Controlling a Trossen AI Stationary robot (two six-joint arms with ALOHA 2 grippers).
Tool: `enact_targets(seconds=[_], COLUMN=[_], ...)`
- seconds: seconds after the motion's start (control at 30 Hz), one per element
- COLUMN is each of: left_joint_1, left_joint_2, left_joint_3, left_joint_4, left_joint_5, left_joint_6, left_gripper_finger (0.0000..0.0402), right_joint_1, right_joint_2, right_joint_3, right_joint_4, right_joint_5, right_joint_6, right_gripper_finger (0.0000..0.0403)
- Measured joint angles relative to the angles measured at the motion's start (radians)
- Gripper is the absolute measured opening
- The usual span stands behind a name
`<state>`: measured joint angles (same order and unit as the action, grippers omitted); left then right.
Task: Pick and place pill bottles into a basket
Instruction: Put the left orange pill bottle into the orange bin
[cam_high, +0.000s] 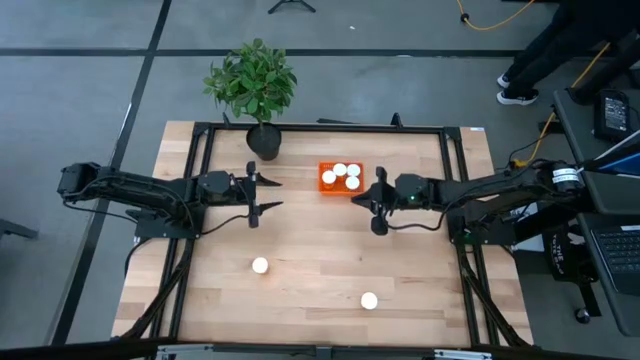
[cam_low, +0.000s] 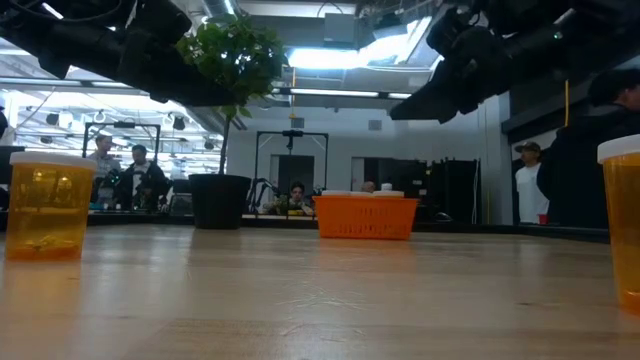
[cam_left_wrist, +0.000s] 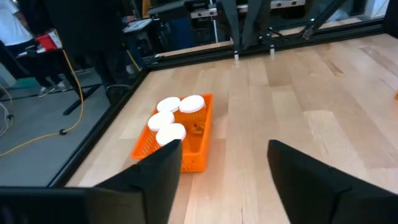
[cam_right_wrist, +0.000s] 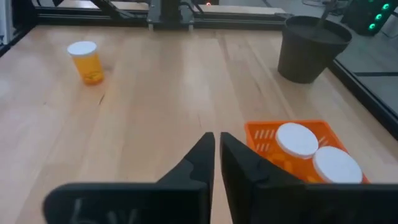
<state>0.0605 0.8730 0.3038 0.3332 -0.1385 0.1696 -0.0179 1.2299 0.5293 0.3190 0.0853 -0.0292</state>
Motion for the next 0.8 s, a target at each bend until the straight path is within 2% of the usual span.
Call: enact_targets(seconds=[0.2, 0.33, 0.47, 0.6, 0.8], left_joint_1=[0.000, 0.000, -0.018, -0.076, -0.231], left_joint_2=[0.000, 0.000, 0.000, -0.001, -0.001], left_joint_3=[0.000, 0.000, 0.009, 0.080, 0.226], left_joint_4=[0.008, 0.008, -0.015, -0.185, -0.469], left_joint_5=[-0.001, 0.002, 0.039, 0.075, -0.003], left_joint_6=[0.023, 0.032, -0.044, -0.118, -0.191], left_gripper_finger=[0.0273, 0.0276, 0.0274, 0.0276, 0.0274], right_joint_1=[0.001, 0.001, 0.001, 0.001, 0.001], right_joint_2=[0.000, 0.000, 0.000, 0.000, 0.000], right_joint_3=[0.000, 0.000, 0.000, 0.000, 0.000], right_joint_4=[0.007, 0.007, 0.020, 0.021, 0.021], right_joint_5=[0.000, 0.001, 0.001, 0.001, 0.001], right_joint_6=[0.001, -0.001, -0.004, -0.005, 0.000], right_gripper_finger=[0.0030, 0.0022, 0.0014, 0.0008, 0.0014])
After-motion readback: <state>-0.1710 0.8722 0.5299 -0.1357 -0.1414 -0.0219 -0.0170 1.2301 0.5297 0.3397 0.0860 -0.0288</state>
